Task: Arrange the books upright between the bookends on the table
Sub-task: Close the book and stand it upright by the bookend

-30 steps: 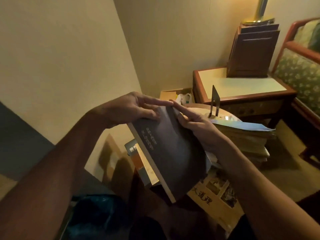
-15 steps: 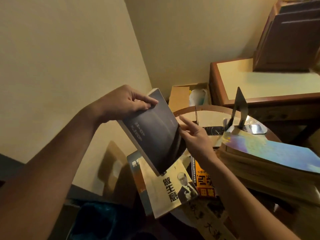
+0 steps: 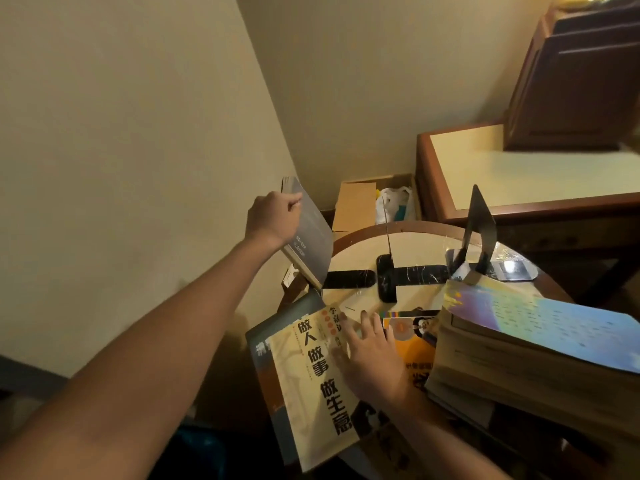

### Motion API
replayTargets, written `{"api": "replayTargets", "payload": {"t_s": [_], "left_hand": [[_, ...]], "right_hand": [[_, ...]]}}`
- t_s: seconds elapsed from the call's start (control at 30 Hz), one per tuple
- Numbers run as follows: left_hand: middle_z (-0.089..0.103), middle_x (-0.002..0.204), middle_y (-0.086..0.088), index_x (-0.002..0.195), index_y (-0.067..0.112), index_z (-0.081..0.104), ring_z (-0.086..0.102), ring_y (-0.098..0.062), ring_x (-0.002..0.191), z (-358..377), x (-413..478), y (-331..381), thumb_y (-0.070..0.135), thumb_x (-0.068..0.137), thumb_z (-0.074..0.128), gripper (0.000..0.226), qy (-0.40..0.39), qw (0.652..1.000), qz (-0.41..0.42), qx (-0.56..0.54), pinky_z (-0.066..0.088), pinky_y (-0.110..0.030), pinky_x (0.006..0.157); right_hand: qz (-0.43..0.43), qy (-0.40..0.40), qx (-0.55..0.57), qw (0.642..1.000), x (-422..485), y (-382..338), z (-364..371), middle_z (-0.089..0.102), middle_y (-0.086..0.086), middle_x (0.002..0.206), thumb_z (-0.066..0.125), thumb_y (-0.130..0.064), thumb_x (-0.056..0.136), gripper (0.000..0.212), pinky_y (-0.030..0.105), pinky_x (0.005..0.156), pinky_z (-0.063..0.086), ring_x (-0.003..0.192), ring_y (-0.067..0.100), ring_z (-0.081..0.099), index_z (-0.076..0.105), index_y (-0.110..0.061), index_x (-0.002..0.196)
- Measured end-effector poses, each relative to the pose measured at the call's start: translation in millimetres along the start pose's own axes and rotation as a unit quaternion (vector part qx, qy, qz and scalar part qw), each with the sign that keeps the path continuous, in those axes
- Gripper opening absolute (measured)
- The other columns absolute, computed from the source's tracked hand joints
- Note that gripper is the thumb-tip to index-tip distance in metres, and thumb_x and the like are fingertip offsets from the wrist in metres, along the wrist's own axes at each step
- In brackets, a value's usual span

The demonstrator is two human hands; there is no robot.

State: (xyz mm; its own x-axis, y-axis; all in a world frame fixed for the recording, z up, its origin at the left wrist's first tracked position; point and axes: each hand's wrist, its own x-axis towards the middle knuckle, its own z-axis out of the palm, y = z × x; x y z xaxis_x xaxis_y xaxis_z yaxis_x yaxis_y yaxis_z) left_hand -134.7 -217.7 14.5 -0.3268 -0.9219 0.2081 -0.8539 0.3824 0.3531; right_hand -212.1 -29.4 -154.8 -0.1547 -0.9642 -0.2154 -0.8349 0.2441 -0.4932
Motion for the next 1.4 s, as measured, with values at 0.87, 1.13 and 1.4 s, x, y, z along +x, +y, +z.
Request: {"api": "replayTargets", "payload": {"t_s": [0.87, 1.13, 1.4], "left_hand": [[0.022, 0.166, -0.009, 0.16, 0.021, 0.015, 0.032, -0.033, 0.144, 86.7, -5.3, -24.6, 0.041, 0.1, 0.05, 0.072, -0.011, 0.978, 0.067, 0.196, 0.037, -0.052, 0.109], [0.018, 0.167, -0.01, 0.159, 0.019, 0.021, 0.021, -0.035, 0.152, 82.7, -12.2, -25.7, 0.046, 0.1, 0.048, 0.069, -0.027, 0.98, 0.069, 0.183, 0.03, -0.053, 0.118], [0.013, 0.168, -0.008, 0.16, 0.021, 0.02, 0.017, -0.035, 0.153, 77.6, -30.4, -26.9, 0.053, 0.099, 0.046, 0.074, -0.018, 0.979, 0.098, 0.176, 0.021, -0.054, 0.122]], "right_hand": [[0.025, -0.005, -0.08, 0.996, 13.2, 15.8, -2.2, -0.009, 0.015, 0.166, 0.017, -0.079, 0.091, 0.079, 0.054, 0.119, -0.012, 0.151, 0.038, -0.017, 0.011, -0.038, 0.158], [0.034, -0.018, -0.084, 0.996, 16.5, 10.3, -8.1, -0.009, 0.015, 0.166, 0.023, -0.078, 0.091, 0.08, 0.057, 0.118, -0.009, 0.151, 0.04, -0.014, 0.007, -0.037, 0.158], [0.011, 0.012, -0.049, 0.999, 5.5, -5.7, -22.9, -0.01, 0.012, 0.166, 0.031, -0.07, 0.096, 0.077, 0.049, 0.121, -0.004, 0.151, 0.036, -0.014, 0.004, -0.035, 0.158]]}}
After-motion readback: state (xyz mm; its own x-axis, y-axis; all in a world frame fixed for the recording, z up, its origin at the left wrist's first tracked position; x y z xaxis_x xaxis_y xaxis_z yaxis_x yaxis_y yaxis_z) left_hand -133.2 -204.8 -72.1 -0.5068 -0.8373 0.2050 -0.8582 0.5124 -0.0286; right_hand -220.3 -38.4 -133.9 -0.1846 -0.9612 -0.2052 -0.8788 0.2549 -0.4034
